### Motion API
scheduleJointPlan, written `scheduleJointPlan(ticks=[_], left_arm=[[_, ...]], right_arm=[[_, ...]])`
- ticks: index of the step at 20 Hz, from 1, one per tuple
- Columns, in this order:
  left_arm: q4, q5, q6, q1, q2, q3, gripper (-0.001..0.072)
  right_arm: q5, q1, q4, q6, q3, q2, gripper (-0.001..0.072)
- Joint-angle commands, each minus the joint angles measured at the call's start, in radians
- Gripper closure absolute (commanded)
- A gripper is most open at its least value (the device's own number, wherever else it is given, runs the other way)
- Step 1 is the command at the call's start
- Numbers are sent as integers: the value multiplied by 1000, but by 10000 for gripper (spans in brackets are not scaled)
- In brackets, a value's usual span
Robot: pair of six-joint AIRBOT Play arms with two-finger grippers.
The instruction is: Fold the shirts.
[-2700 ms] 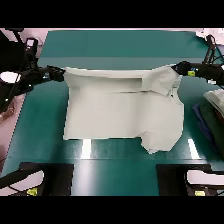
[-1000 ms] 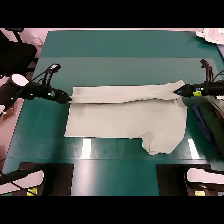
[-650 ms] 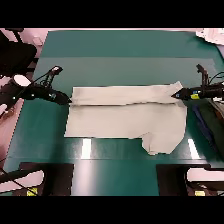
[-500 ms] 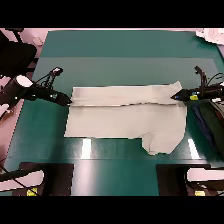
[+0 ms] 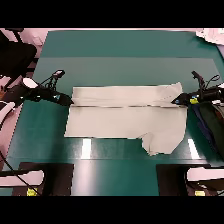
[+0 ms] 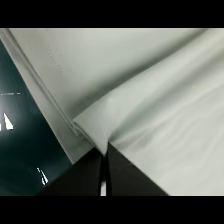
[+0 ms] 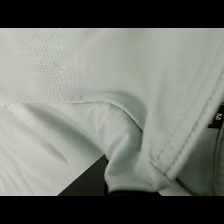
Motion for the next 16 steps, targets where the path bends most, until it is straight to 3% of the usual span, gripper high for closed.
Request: scheduleJointPlan(ticks=[1, 6, 7, 8, 10, 16], left_arm=[[0, -27, 0, 0, -8, 0, 683], [3, -47, 0, 0, -10, 0, 675], [2, -50, -1, 0, -10, 0, 447], [3, -54, -29, 0, -10, 0, 215], [6, -79, -49, 1, -7, 0, 204], [-53, -223, -73, 140, 99, 1, 203]], right_arm=[[8, -1, -14, 3, 0, -1, 689], [13, -1, -14, 10, 0, -1, 688], [20, -1, -13, 10, 0, -1, 683], [27, -1, -13, 10, 0, 0, 610], [41, -1, -7, 17, 1, 6, 219], [32, -1, -16, 20, 1, 175, 182]])
